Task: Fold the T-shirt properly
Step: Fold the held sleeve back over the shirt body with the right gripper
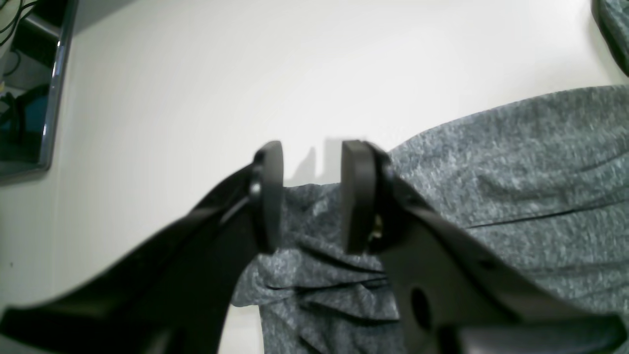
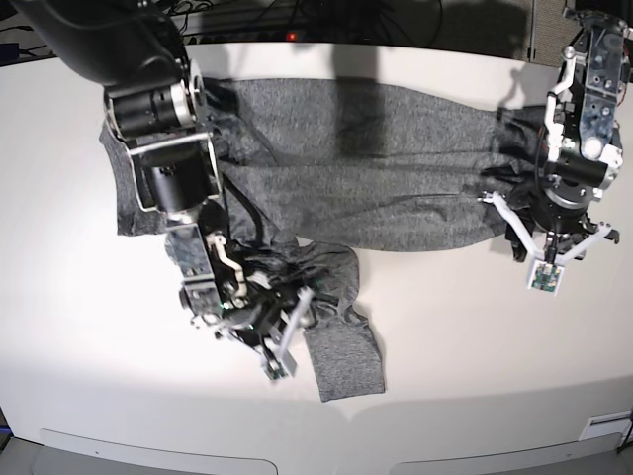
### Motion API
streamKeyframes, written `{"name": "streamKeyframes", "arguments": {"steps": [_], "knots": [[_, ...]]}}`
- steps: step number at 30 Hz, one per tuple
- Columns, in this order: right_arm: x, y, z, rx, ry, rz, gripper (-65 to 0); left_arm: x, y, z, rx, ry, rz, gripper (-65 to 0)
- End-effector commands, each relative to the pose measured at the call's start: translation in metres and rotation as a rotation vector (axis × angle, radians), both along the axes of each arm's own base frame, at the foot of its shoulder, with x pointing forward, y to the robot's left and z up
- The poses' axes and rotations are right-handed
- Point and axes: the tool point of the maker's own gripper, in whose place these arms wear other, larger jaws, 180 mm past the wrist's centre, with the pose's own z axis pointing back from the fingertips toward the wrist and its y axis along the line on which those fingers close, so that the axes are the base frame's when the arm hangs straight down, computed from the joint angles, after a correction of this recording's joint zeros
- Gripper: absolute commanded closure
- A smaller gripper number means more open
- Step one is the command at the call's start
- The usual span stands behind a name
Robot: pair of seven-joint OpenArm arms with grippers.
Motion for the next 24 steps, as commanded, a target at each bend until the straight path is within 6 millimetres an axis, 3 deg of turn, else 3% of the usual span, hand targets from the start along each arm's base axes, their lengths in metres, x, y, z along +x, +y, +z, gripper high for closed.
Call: {"name": "streamKeyframes", "arguments": {"steps": [1,6,9,11,13,24], "knots": [[0.023,0.012,0.04,0.045,-0.099,0.01,-26.5,0.007,0.004,0.014,0.014,-0.046,0.003,-19.6],[0.04,0.031,0.084,0.089,-0.21,0.017,-26.5,0.006,0.005,0.013,0.016,-0.039,0.005,-19.6],[0.056,0.023,0.1,0.073,-0.302,-0.066,-26.5,0.006,0.005,0.013,0.015,-0.038,0.006,-19.6],[0.066,0.005,0.091,-0.007,-0.289,-0.179,-26.5,0.006,0.005,0.013,0.015,-0.039,0.005,-19.6],[0.069,0.001,0.076,-0.043,-0.247,-0.203,-26.5,0.006,0.005,0.013,0.015,-0.039,0.005,-19.6],[0.057,0.041,0.032,-0.123,-0.154,-0.114,-26.5,0.004,0.006,0.01,0.019,-0.017,0.012,-19.6]]}}
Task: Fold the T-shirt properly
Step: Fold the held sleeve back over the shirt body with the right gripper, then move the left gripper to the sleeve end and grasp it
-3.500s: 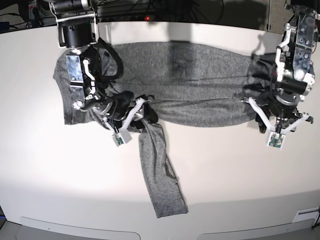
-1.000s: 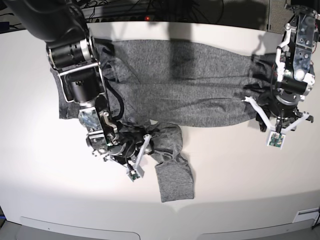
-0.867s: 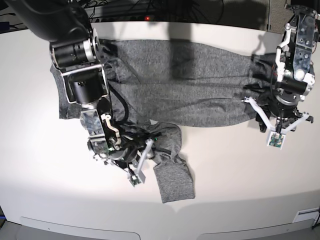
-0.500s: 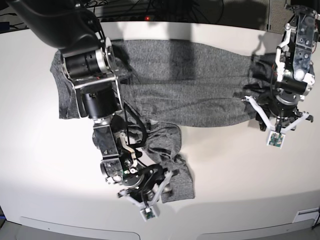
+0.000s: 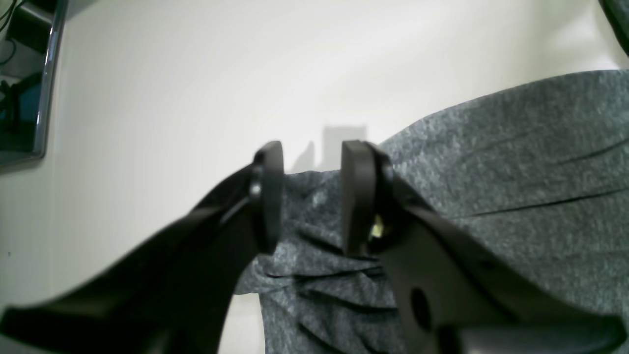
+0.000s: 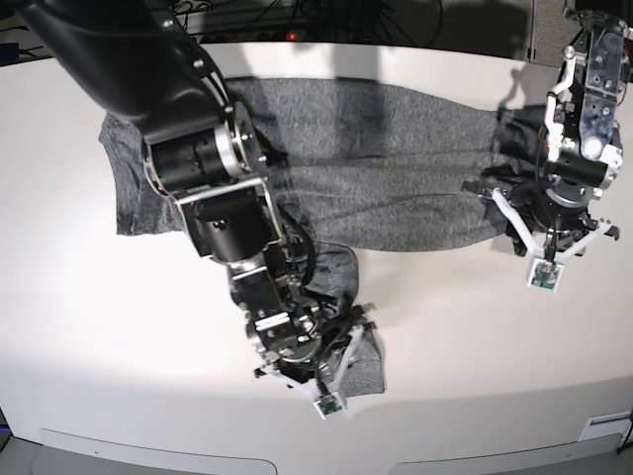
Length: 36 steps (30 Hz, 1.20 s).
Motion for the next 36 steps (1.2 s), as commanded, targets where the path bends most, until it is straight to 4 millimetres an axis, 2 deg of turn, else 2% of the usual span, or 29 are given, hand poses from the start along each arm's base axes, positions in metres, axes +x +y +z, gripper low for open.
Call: {"name": "streamKeyframes", "arguments": {"steps": [1,5,10,18,21,24,26,29,32,34,36], "knots": [[0.015,0.0,0.022,0.003,-0.058,-0.007,-26.5,0.008,0.004,0.015,0.013,-0.054,0.0,-19.6],[0.015,-0.009,0.017,-0.011,-0.05,-0.032,-26.5,0.006,0.005,0.013,0.015,-0.039,0.005,-19.6],[0.009,-0.01,0.008,-0.012,-0.033,-0.032,-26.5,0.006,0.005,0.013,0.015,-0.039,0.005,-19.6],[-0.027,-0.005,-0.036,0.006,0.031,-0.022,-26.5,0.006,0.005,0.013,0.015,-0.04,0.005,-19.6],[-0.036,0.016,-0.04,0.04,0.052,0.036,-26.5,0.006,0.004,0.013,0.015,-0.04,0.005,-19.6],[-0.039,0.027,-0.037,0.062,0.054,0.095,-26.5,0.006,0.004,0.013,0.015,-0.039,0.005,-19.6],[-0.045,0.049,-0.03,0.128,0.049,0.188,-26.5,0.006,0.005,0.013,0.015,-0.037,0.005,-19.6],[-0.053,0.059,-0.034,0.094,0.059,0.257,-26.5,0.005,0.005,0.012,0.016,-0.031,0.007,-19.6],[-0.073,0.078,-0.04,0.078,0.097,0.39,-26.5,0.006,0.005,0.013,0.015,-0.038,0.005,-19.6],[-0.095,0.092,-0.046,0.076,0.15,0.514,-26.5,0.007,0.004,0.013,0.015,-0.043,0.004,-19.6],[-0.107,0.097,-0.051,0.047,0.177,0.591,-26.5,0.007,0.004,0.014,0.014,-0.049,0.002,-19.6]]}}
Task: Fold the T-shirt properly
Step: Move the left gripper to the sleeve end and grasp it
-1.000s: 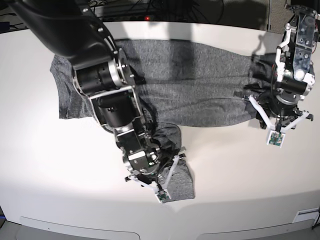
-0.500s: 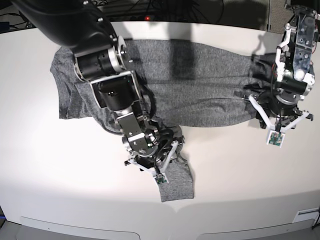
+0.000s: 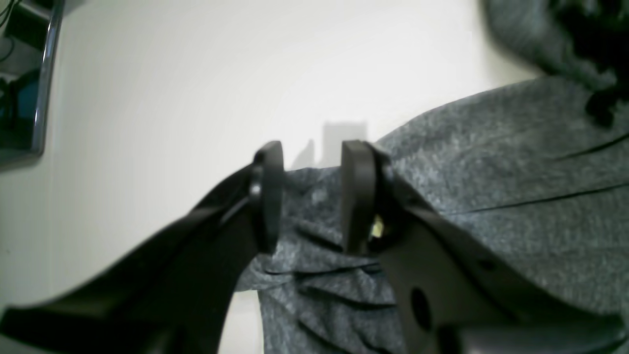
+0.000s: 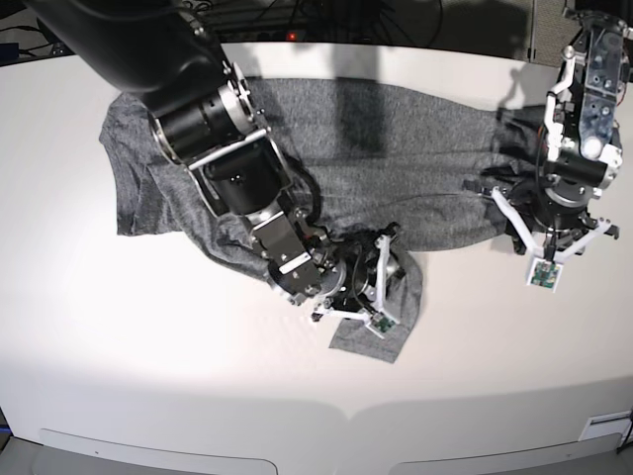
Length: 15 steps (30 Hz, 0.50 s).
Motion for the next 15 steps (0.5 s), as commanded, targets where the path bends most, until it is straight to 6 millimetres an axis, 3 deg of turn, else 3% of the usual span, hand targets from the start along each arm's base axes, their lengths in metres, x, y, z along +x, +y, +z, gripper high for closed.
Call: {"name": "streamKeyframes", "arguments": {"steps": [1,4,7,11,15], "knots": [[0.009,0.005,0.012,-0.015,-0.031,0.025,-26.5,0.008,0.003,0.015,0.013,-0.056,-0.001,-19.6],[0.009,0.007,0.014,-0.016,-0.044,0.038,-26.5,0.008,0.003,0.015,0.013,-0.056,0.0,-19.6],[0.019,0.012,0.028,0.012,-0.096,0.024,-26.5,0.01,0.002,0.018,0.01,-0.072,-0.006,-19.6],[0.045,0.026,0.076,0.142,-0.224,-0.031,-26.5,0.018,-0.003,0.03,0.0,-0.154,-0.035,-19.6],[0.063,0.025,0.115,0.25,-0.276,-0.094,-26.5,0.032,-0.006,0.058,0.045,-0.326,-0.079,-19.6]]}}
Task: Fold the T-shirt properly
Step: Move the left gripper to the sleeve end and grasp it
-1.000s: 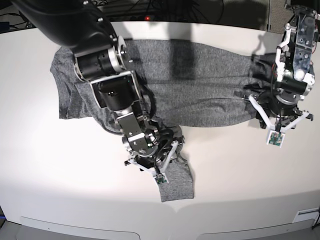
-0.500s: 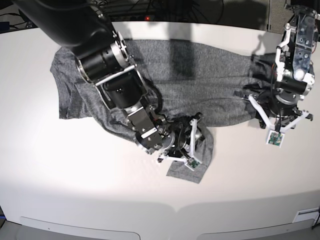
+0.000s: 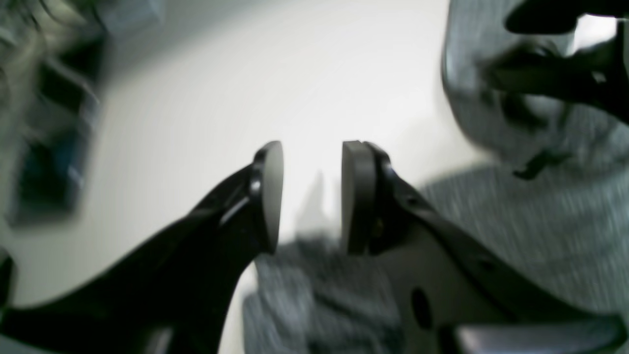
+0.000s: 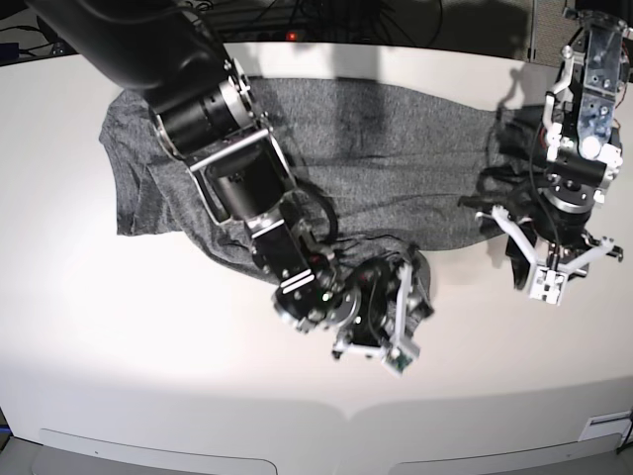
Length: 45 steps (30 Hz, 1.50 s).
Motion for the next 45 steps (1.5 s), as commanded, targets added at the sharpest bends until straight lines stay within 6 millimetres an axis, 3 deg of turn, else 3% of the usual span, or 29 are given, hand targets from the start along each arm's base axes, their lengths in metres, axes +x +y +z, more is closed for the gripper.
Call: {"name": "streamKeyframes", "arguments": {"steps": [1,4,7,12,16,21,25,30,36,42,45], "knots": [[0.016,0.001,0.029,0.049,-0.056,-0.019,-26.5,0.007,0.003,0.022,0.023,-0.085,-0.005,-19.6],[0.031,-0.018,0.039,0.087,-0.06,-0.093,-26.5,0.009,0.0,0.026,0.019,-0.113,-0.017,-19.6],[0.048,-0.05,0.046,0.134,-0.029,-0.21,-26.5,0.016,0.004,0.025,0.024,-0.119,-0.011,-19.6],[0.07,-0.13,0.054,0.168,0.043,-0.44,-26.5,0.048,0.023,0.005,-0.037,-0.064,0.044,-19.6],[0.072,-0.197,0.058,0.211,0.068,-0.551,-26.5,0.077,0.025,-0.012,-0.175,0.015,0.034,-19.6],[0.053,-0.273,0.043,0.158,0.072,-0.644,-26.5,0.108,0.001,-0.028,-0.398,0.109,-0.015,-19.6],[0.035,-0.313,0.023,0.077,0.103,-0.686,-26.5,0.125,-0.051,-0.041,-0.576,0.221,-0.11,-19.6],[0.023,-0.328,0.012,0.064,0.139,-0.702,-26.5,0.137,-0.114,-0.059,-0.599,0.319,-0.2,-19.6],[0.021,-0.317,0.014,0.121,0.17,-0.662,-26.5,0.15,-0.137,-0.093,-0.412,0.295,-0.211,-19.6],[0.017,-0.313,0.011,0.133,0.205,-0.644,-26.5,0.156,-0.099,-0.128,-0.336,0.354,-0.122,-19.6],[0.017,-0.312,0.012,0.136,0.202,-0.644,-26.5,0.152,-0.093,-0.136,-0.332,0.38,-0.107,-19.6]]}}
